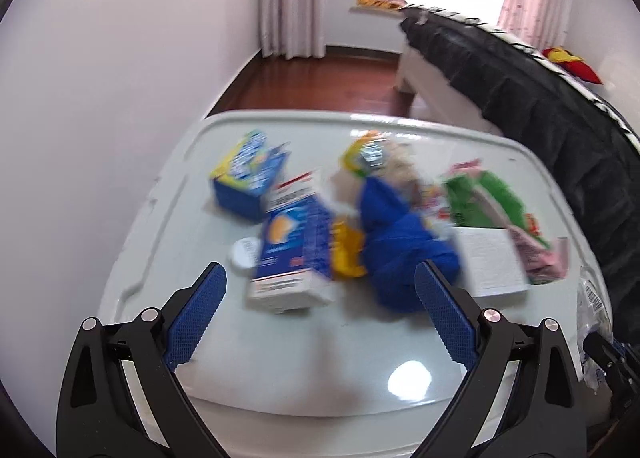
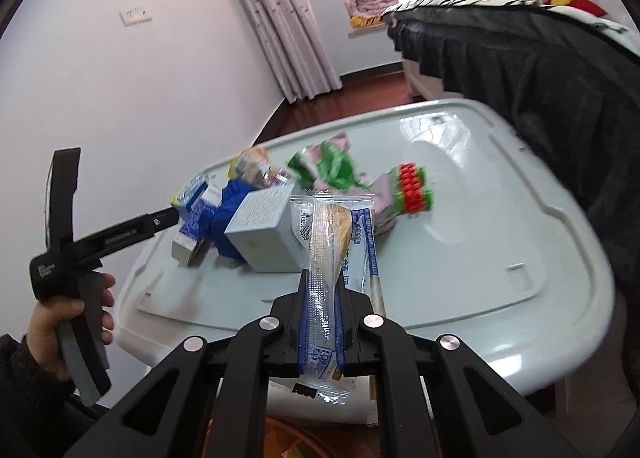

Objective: Collect trash
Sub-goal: 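Grasp the wrapped straw packet with the right gripper, then grasp the white square box with the left gripper while the right gripper holds the straw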

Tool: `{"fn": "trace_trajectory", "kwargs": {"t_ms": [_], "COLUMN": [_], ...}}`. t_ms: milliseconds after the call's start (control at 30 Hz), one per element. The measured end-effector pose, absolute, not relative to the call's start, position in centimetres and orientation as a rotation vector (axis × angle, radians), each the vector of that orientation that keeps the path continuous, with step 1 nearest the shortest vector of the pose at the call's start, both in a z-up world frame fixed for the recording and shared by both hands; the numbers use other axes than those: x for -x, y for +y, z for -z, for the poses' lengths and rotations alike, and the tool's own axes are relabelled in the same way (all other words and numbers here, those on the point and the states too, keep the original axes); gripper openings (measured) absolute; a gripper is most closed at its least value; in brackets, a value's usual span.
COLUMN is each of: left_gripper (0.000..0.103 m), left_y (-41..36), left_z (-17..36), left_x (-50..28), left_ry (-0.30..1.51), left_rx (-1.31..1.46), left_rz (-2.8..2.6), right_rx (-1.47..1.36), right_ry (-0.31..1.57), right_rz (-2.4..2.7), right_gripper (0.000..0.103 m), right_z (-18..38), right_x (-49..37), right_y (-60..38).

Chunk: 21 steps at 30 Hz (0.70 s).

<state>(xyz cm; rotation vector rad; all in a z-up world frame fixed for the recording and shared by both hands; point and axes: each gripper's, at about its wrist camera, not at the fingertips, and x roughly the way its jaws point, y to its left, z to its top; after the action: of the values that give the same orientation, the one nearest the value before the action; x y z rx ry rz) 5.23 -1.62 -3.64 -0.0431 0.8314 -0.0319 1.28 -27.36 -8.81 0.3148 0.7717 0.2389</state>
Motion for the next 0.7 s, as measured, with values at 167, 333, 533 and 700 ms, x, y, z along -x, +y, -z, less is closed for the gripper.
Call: {"fn": "trace_trajectory", "kwargs": {"t_ms": [167, 333, 533, 700], "left_gripper": [0.093, 0.093, 0.093, 0.093], "left_y": [-6.6, -10.2, -13.2, -14.5], "left_z": [3.5, 5.2, 6.8, 6.9], "left_x": [-4.9, -5.4, -6.3, -7.0], "left_ry": [0.822, 0.852, 0.85, 0.836], "left_rx": [0.043, 0.085, 0.062, 0.059], "left_rz": [0.079, 0.032, 0.009, -0.003], "right_rx": [-0.333, -0.366, -0.385, -0.402], "right_ry": [0.738, 0.721, 0.72, 0.719], "right_rz": [-0.196, -0.182, -0.19, -0.199], "right_gripper": [0.01, 0.01, 0.01, 0.01], "right_z": [7.7, 7.5, 7.8, 8.0], "right_x": [0.2, 0.9, 1.6, 1.7], "right_y": [-29.8, -31.7, -33.1, -33.7]}}
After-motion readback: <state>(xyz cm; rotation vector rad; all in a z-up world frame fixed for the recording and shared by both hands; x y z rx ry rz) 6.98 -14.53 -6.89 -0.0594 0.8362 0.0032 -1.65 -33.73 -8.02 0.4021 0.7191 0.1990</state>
